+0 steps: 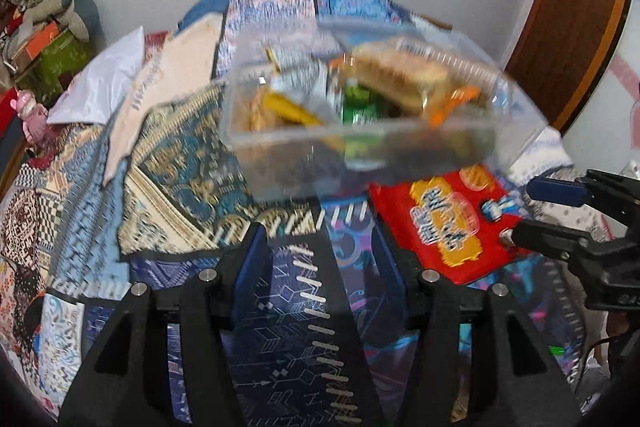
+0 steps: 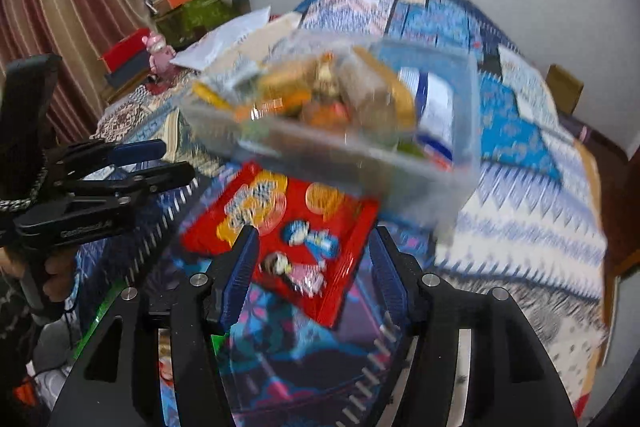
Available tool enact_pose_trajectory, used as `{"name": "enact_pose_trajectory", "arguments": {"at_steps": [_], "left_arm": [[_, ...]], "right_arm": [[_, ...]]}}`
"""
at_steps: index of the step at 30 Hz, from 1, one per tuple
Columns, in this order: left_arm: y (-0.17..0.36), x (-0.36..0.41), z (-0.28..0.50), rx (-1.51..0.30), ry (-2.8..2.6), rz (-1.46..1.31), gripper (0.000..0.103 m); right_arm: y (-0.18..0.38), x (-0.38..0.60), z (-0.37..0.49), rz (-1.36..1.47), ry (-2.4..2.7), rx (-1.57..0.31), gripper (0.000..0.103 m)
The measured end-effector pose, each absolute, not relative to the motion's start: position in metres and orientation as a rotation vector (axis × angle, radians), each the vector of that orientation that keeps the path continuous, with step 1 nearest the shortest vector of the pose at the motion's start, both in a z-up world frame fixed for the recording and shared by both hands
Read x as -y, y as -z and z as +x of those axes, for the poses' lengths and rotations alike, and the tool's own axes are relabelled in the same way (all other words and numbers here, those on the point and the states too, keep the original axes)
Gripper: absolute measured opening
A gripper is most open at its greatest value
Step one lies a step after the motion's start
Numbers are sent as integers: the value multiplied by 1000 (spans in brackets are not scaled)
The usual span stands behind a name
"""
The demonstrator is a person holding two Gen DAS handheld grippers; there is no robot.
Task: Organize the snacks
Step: 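Grasp the red snack bag with right gripper while left grasps the peanut bag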
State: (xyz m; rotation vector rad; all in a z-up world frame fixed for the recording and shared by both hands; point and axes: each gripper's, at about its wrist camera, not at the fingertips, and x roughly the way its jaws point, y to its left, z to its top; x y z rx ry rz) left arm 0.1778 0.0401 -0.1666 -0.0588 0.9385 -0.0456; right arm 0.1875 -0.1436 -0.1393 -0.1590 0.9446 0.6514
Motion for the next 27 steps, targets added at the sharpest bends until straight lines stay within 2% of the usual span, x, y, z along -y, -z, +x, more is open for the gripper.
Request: {"name": "enact_pose_trajectory", "arguments": {"at_steps": [4,6,8,11,15,21,22,23,24,26,27], "left_arm": [[180,-34,184,-979,47,-23,54],[183,-29,186,-991,65,-9,54],[184,-23,188,-989,78,7,54],[182,-12,187,-980,97,29,54],[176,6,191,-971,149,49,48],[171,26,190,-948,201,117,48],[170,24,189,-949,199,105,48],[169,21,188,-950,197,89,48],[168,16,188,-950,191,68,48],[164,5,185,-946,173,30,48],[161,-1,182,-940,164,11,48]], "right_arm": [[152,144,187,-131,-671,-972,52],[153,143,184,-136,-683,-968,43],[153,142,181,-136,-698,-970,41],[153,143,173,-146,-709,-972,41],[155,151,161,-153,-703,-985,41],[148,171,146,-178,-670,-988,43],[146,174,146,-178,-665,-987,45],[143,176,148,-175,-664,-984,52],[140,177,151,-172,-662,-979,66],[136,176,157,-177,-657,-964,82],[135,173,160,-189,-660,-954,86]]}}
